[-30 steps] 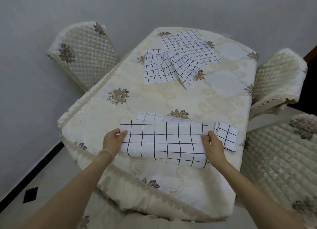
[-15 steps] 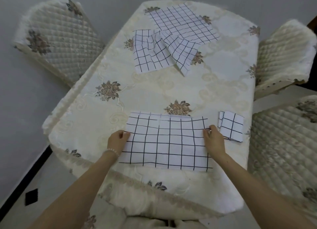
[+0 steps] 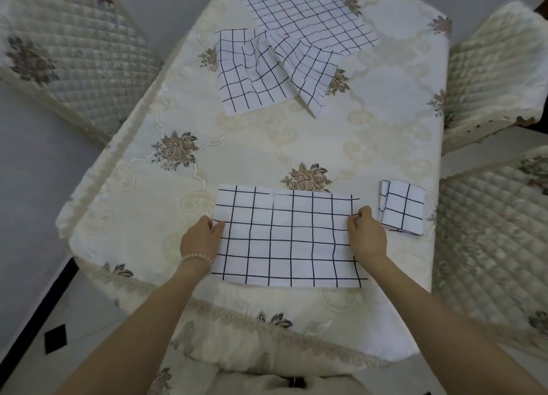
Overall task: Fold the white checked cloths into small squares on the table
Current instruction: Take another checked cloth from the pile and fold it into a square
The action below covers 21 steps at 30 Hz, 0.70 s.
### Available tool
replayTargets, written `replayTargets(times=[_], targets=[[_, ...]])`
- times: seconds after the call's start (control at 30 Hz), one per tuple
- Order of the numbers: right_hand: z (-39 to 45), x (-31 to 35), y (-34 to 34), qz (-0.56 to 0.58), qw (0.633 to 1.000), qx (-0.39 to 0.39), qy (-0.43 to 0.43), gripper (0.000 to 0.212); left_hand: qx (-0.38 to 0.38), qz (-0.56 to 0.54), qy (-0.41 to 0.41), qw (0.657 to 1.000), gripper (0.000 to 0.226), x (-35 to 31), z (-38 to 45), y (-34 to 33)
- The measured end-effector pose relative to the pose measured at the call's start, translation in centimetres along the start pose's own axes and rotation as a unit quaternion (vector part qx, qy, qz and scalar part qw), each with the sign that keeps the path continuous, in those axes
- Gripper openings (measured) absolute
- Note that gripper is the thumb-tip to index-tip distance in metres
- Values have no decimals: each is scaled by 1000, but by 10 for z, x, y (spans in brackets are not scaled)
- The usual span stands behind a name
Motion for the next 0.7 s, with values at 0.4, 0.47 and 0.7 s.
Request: replayTargets(times=[0.4, 0.47, 0.7], targets=[[-83, 98, -66, -99, 949, -57, 293, 53, -31, 23, -32, 999, 31, 2, -3, -4], [-95, 116, -97, -116, 945, -6, 306, 58, -41, 29, -37, 998, 30, 3, -3, -6], [-79, 91, -119, -154, 946, 34, 283, 60, -61, 37, -53, 996, 29, 2, -6, -8]])
Point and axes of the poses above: each hand's wrist, its own z-axis towards the middle knuckle, its own y-axis out of the back of the hand, x = y × z, the point moved 6 cm from there along z, towards the middle knuckle, and after that the axes turned 13 degrees about -y, right-handed, at the moved point
